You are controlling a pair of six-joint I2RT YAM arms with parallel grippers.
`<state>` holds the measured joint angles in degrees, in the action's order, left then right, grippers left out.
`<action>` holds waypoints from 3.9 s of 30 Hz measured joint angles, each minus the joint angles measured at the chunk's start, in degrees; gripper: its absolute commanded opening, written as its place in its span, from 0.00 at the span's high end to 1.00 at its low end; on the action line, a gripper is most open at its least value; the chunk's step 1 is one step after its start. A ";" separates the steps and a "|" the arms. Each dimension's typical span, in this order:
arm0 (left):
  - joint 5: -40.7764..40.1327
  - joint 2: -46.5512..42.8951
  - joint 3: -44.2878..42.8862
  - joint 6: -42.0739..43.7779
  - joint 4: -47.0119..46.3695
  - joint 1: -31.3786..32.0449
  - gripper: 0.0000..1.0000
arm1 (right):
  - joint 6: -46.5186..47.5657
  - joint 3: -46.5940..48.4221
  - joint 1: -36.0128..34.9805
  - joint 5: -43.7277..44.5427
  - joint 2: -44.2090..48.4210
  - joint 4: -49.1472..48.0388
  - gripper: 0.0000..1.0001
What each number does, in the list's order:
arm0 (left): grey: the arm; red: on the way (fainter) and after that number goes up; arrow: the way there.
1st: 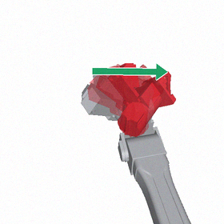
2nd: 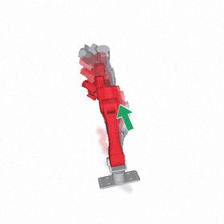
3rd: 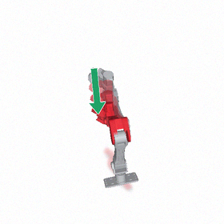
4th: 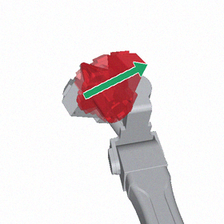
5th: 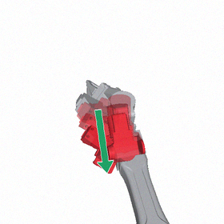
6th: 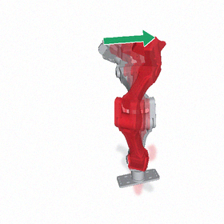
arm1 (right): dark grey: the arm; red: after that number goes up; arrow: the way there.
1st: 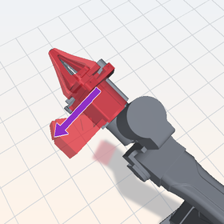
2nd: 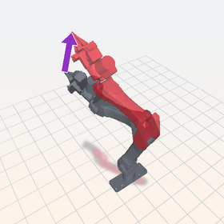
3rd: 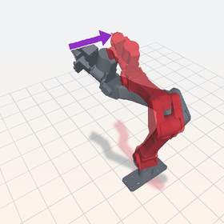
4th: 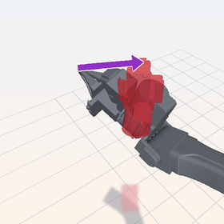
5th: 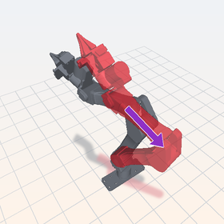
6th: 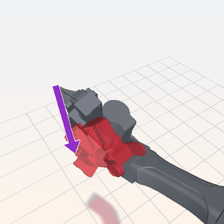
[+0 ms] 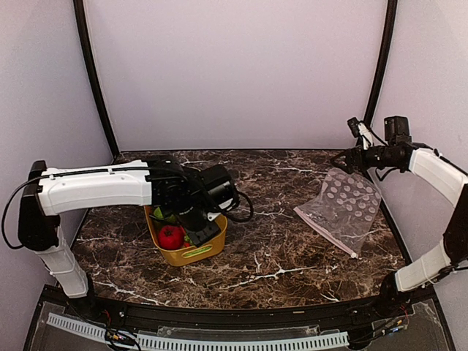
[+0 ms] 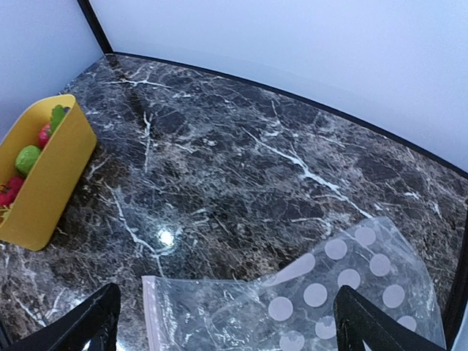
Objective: Place the food in the zip-top bag and seal the zipper
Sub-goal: Adjust the bin at the corner of the board.
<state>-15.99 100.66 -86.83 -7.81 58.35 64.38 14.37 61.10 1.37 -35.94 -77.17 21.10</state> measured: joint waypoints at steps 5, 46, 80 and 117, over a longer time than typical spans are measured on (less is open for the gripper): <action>-3.96 -8.37 0.52 -0.39 -4.50 -0.63 0.22 | -5.01 20.31 -2.54 -8.15 -6.32 8.28 0.01; -14.82 -6.19 -3.93 -18.75 -6.82 -8.20 0.27 | -92.24 52.81 -0.09 -39.08 -12.13 -41.00 0.01; -23.91 -25.51 17.38 -38.73 -5.25 -15.39 0.43 | 1.22 10.12 -7.58 8.39 0.22 6.19 0.07; -12.44 -2.84 14.58 -31.28 -21.09 -28.96 0.65 | 25.20 -13.00 -19.30 18.56 0.52 19.56 0.44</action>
<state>-28.42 97.82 -72.25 -39.09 37.26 35.42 39.57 48.10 -17.93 -17.39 -76.64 40.66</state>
